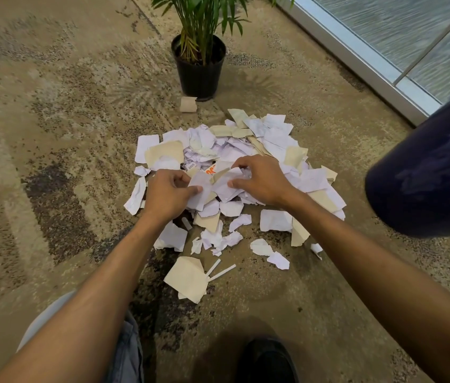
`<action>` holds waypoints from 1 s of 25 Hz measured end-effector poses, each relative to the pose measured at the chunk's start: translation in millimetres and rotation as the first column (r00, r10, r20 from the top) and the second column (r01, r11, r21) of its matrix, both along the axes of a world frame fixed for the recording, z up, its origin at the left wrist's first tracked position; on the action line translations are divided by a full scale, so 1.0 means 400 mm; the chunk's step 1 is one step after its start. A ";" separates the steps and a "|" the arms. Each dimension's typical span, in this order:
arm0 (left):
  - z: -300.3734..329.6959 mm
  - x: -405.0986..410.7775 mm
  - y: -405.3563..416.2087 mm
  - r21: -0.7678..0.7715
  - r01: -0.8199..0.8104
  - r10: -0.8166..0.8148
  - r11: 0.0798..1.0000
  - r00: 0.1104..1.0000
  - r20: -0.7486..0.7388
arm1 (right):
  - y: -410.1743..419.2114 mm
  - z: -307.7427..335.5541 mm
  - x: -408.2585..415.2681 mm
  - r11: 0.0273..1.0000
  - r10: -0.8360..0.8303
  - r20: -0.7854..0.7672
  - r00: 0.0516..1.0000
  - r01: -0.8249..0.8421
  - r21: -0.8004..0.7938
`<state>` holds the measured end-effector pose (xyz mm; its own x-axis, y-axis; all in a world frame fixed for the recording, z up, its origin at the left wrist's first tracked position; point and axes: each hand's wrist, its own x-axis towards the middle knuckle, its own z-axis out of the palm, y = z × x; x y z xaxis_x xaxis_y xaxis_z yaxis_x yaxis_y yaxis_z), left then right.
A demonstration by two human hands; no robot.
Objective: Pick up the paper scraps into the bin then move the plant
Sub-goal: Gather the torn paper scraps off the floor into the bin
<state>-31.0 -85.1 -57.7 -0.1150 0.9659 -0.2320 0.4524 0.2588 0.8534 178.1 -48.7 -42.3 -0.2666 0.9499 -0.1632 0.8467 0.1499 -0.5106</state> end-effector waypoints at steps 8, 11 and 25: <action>0.030 -0.039 0.010 -0.014 -0.270 0.263 0.963 0.923 0.279 | -0.046 0.047 0.056 0.981 -0.194 -0.395 0.898 0.185 -0.061; 0.045 -0.031 0.006 -0.138 -0.165 0.203 0.977 0.921 0.333 | -0.053 0.066 0.102 0.962 -0.271 -0.446 0.853 0.248 -0.112; -0.018 0.052 -0.056 -0.196 0.306 -0.362 0.932 0.822 -0.439 | -0.160 -0.059 0.024 0.893 0.243 0.415 0.877 -0.369 0.258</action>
